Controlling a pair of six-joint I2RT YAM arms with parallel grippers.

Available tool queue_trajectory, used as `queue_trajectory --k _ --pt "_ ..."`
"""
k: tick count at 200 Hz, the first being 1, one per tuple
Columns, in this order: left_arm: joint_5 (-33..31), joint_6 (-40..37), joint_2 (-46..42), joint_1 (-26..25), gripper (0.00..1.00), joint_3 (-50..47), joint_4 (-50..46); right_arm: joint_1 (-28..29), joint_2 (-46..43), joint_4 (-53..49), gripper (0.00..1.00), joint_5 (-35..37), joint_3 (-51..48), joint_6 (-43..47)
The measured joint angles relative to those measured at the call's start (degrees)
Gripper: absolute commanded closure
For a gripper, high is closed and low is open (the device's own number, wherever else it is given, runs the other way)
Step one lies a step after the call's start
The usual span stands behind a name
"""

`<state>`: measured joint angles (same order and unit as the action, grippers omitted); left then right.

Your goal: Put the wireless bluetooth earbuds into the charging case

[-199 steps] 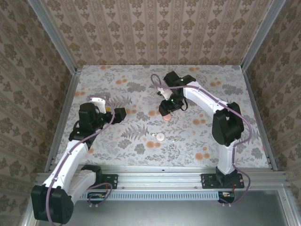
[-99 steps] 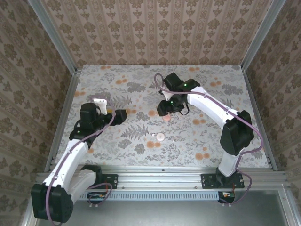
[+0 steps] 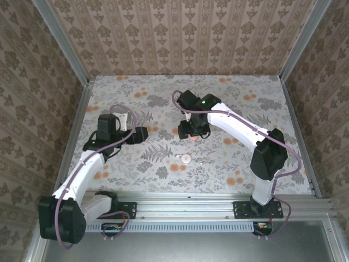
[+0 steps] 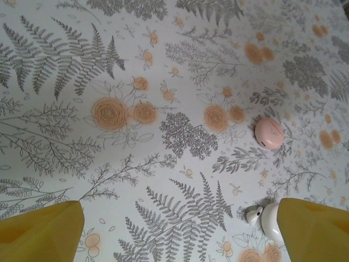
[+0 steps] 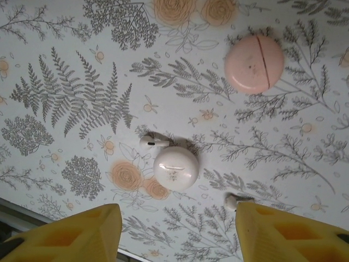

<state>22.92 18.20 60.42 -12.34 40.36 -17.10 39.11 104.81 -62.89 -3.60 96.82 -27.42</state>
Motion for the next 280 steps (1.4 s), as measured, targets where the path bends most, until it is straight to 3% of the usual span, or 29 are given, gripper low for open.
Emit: queue_trajectory --k 92,203,280 --pt "-2.4 -2.8 -0.7 0.5 0.08 1.4 -6.6 2.9 2.1 -1.9 0.37 3.2 -5.6 -3.2" --pt "-4.3 -4.7 -2.1 0.8 0.08 1.5 -7.8 10.0 11.1 2.7 0.26 1.4 -9.2 1.3" --pt "-6.1 -6.0 -2.7 -1.5 0.08 1.5 -9.0 8.3 14.5 5.1 0.33 3.0 -9.2 2.1"
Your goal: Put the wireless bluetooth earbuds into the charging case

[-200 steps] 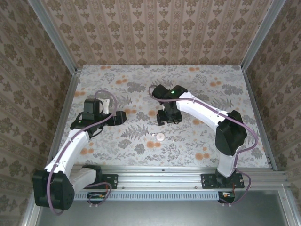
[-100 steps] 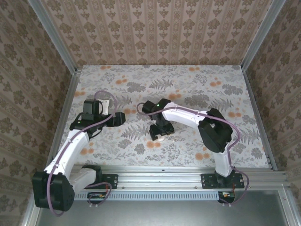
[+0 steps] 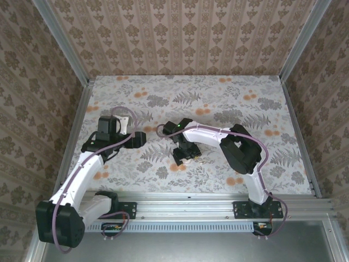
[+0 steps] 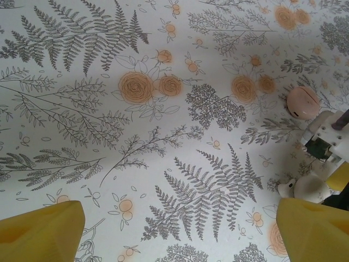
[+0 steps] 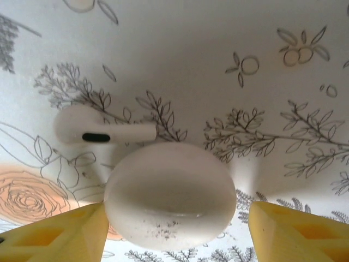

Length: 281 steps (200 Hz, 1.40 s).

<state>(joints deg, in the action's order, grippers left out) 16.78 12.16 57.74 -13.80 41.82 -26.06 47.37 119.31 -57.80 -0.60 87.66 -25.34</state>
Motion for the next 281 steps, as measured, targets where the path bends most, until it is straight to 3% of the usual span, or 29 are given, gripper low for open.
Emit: queue_trajectory --k 68,114,156,227,281 --pt "-1.6 -1.1 -1.3 -1.5 0.08 0.0 -0.7 -0.6 1.0 1.9 0.54 -0.1 0.3 1.4" --pt "-1.6 -1.7 -1.4 -2.0 0.09 0.0 -0.6 -0.6 -0.6 2.0 0.56 0.7 -1.4 1.1" --pt "-0.1 -1.9 -1.4 -2.1 0.12 -0.1 0.1 -0.6 -9.7 3.3 0.59 2.4 -5.3 -2.4" --pt "2.1 -2.4 -6.2 -3.4 0.14 -2.8 4.0 -0.6 -27.4 21.6 0.60 1.5 -12.8 -13.8" --pt "1.9 -1.4 -7.1 -4.3 0.17 -4.2 10.4 -0.7 -30.7 36.6 0.62 0.0 -18.3 -18.4"
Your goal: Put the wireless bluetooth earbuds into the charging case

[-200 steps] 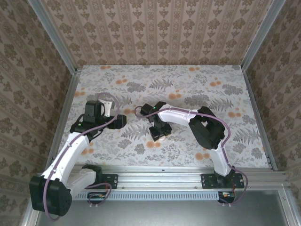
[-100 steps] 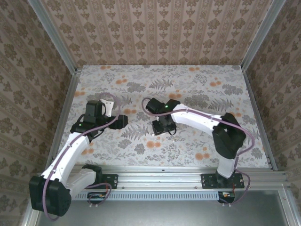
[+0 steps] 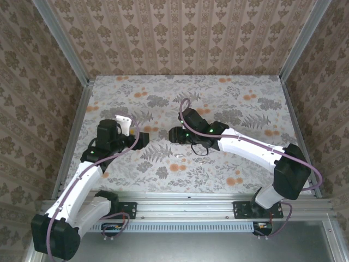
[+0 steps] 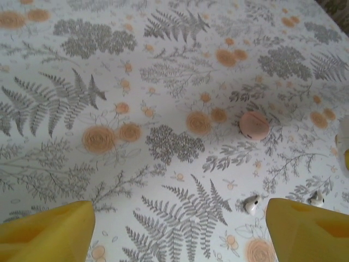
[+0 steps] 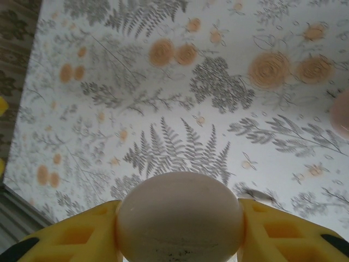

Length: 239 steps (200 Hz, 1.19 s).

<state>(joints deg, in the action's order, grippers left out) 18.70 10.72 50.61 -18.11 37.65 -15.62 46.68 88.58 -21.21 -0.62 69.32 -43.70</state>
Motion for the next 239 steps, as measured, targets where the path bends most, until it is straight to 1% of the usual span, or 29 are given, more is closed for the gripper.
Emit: queue_trajectory --k 30,59,95,131,164,193,239 --pt "-0.4 0.0 2.3 -1.2 0.17 0.2 2.7 0.0 0.6 4.8 0.63 -1.8 0.0 -1.0" --pt "-0.5 -0.1 5.6 -3.9 0.18 0.2 6.1 0.0 1.9 10.0 0.63 -3.3 -1.0 -3.0" --pt "-0.5 -2.7 5.2 -6.6 0.17 -1.7 11.9 0.0 2.0 16.5 0.63 -4.6 -3.9 -5.0" --pt "-0.1 -4.8 2.4 -6.6 0.17 -3.4 13.6 0.2 2.0 22.1 0.63 -4.8 -7.2 -7.7" --pt "1.1 -5.2 0.7 -6.7 0.17 -6.0 19.0 1.5 2.7 26.5 0.63 -4.7 -9.2 -9.1" --pt "2.1 -4.9 2.2 -6.6 0.17 -7.0 22.0 1.9 3.5 28.8 0.63 -3.0 -9.9 -9.4" --pt "4.1 -3.3 5.2 -5.7 0.18 -7.6 26.2 1.8 4.2 29.8 0.63 -0.5 -9.9 -9.8"
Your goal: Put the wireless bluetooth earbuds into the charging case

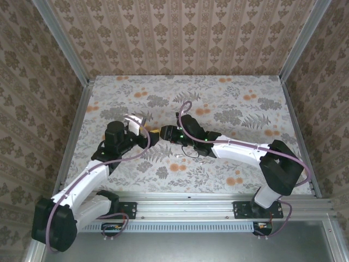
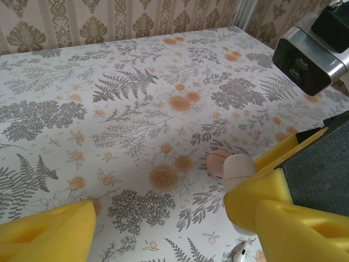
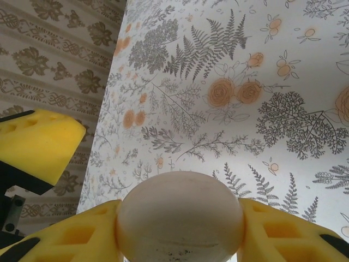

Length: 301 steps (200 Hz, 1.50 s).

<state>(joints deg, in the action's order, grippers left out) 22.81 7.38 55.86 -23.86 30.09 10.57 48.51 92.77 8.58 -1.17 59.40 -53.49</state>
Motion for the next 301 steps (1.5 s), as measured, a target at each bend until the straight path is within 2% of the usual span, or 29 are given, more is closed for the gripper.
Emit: queue_trajectory --k 69,150,182,238,301 --pt "2.0 2.1 1.6 0.8 0.22 -0.5 2.9 0.0 0.1 2.0 0.63 1.5 -0.8 -1.0" --pt "4.5 2.1 0.2 1.1 0.21 -2.3 8.3 0.4 0.0 4.0 0.63 1.3 -0.8 -5.6" --pt "6.1 2.0 -0.2 1.0 0.26 -2.7 10.3 0.5 -1.3 5.6 0.63 1.2 -2.1 -7.1" --pt "4.4 1.1 -4.9 -0.1 0.26 -3.4 9.4 -0.2 -3.0 8.2 0.63 0.3 -3.0 -10.1" --pt "7.1 -2.6 -8.1 -3.6 0.29 -5.8 9.2 -0.8 -5.1 14.1 0.62 -1.2 -3.1 -12.2"
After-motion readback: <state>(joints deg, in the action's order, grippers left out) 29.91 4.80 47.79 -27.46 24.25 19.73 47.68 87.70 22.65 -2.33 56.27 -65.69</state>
